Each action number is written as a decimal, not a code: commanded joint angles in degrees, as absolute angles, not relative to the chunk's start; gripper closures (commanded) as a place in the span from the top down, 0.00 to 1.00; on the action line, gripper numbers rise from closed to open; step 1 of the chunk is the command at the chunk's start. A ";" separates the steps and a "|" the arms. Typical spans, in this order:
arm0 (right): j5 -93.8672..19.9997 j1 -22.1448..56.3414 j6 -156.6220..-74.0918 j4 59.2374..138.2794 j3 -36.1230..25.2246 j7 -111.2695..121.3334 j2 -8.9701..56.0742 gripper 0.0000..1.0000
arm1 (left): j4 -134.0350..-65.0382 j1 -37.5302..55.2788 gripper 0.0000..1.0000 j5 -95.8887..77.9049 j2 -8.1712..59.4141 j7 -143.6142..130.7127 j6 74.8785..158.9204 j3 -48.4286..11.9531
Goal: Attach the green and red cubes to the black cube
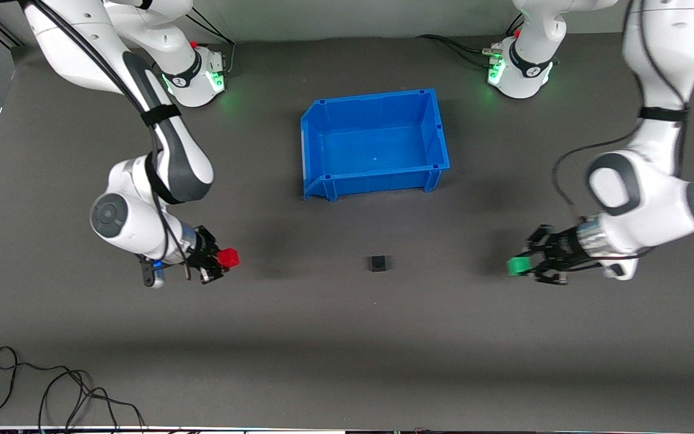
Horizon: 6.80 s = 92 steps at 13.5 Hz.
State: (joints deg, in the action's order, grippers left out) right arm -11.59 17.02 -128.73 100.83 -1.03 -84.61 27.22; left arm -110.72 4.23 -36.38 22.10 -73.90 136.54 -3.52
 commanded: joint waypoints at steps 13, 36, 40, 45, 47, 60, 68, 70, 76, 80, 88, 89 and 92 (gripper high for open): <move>-8.70 32.60 -121.99 74.10 -1.76 -125.67 47.89 0.00 | -102.83 27.33 0.16 -35.95 36.38 -92.81 154.86 -2.37; -8.09 36.39 -127.18 59.24 -1.85 -140.10 61.52 0.00 | -101.08 32.43 0.17 -36.21 41.04 -98.69 162.33 -2.37; -8.17 36.39 -127.09 59.59 -1.76 -140.10 61.61 0.00 | -100.28 32.95 0.17 -35.95 41.13 -102.47 163.03 -2.29; -8.09 37.09 -126.56 60.47 -1.67 -140.10 61.44 0.00 | -98.97 34.10 0.17 -36.04 42.45 -102.92 164.61 -2.20; -8.26 37.18 -126.56 60.90 -1.67 -140.10 61.44 0.00 | -98.00 34.45 0.17 -35.95 43.24 -103.62 164.62 -2.02; -8.17 37.00 -126.74 60.91 -1.76 -140.45 61.17 0.19 | -97.21 35.77 0.18 -35.95 43.59 -103.71 164.71 -1.93; -8.09 36.47 -127.18 60.47 -2.02 -136.32 61.26 1.00 | -97.29 35.77 0.33 -35.68 44.12 -103.62 164.79 -1.93; -8.09 36.39 -127.26 60.29 -2.11 -136.14 61.26 1.00 | -97.29 35.68 0.49 -35.68 44.12 -103.45 164.88 -1.93; -8.26 34.10 -129.46 59.59 -2.02 -133.07 60.73 1.00 | -98.00 34.72 1.00 -33.93 42.90 -102.75 163.57 -0.18; -8.26 32.61 -128.77 59.33 -2.20 -127.28 57.93 1.00 | -99.31 33.75 1.00 -30.32 36.93 -96.97 151.30 5.96; -8.09 27.60 -106.64 60.03 -2.28 -100.94 43.35 0.99 | -101.34 19.80 1.00 -19.10 18.83 -57.79 114.02 12.13; -8.09 26.90 -103.22 60.64 -2.37 -95.50 40.89 0.99 | -101.16 18.38 1.00 -17.68 16.89 -51.48 111.12 12.30; -8.00 22.69 -91.01 60.82 -2.29 -81.70 34.30 0.99 | -96.18 10.39 1.00 -17.14 14.33 -26.97 98.13 12.48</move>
State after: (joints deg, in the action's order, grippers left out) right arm -8.74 25.12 -96.92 57.98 -2.67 -90.33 39.72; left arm -98.21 14.26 -18.02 16.43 -40.12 104.68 12.85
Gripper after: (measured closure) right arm 0.009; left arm 0.000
